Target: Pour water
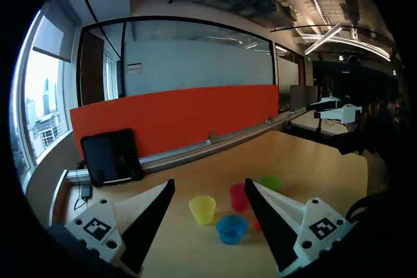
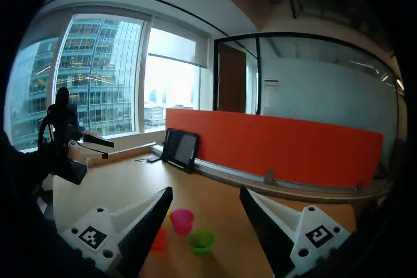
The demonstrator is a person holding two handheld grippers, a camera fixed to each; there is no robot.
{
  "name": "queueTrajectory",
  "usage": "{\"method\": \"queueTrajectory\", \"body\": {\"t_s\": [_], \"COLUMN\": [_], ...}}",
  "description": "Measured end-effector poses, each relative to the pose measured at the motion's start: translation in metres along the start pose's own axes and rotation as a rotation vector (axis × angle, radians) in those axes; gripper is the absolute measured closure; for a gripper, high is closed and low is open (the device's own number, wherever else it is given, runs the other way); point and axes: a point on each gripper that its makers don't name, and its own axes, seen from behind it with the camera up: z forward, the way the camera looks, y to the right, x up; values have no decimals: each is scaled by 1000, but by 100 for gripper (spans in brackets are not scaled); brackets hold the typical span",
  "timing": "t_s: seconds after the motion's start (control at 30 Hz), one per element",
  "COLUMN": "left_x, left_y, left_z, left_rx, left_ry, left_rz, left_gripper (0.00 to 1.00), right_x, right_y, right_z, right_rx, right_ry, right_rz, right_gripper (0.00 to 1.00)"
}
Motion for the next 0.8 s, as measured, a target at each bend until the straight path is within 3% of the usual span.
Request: {"method": "queueTrajectory", "body": {"t_s": [0.37,0.8], "left_x": [-31,-76], "left_y": [16,21], "left_z": [12,25], "left_rx": [-57,-82], "left_ry": [-63,-152], "left_rz": [-10,-17], "left_gripper": [0,0], "right_x": [-34,-76], "right_y": [0,-1], "right_z": [7,21], "right_rx": [26,54], "right_ry": [-91,-179], "right_rz": [-42,-44], "right_gripper": [1,0]}}
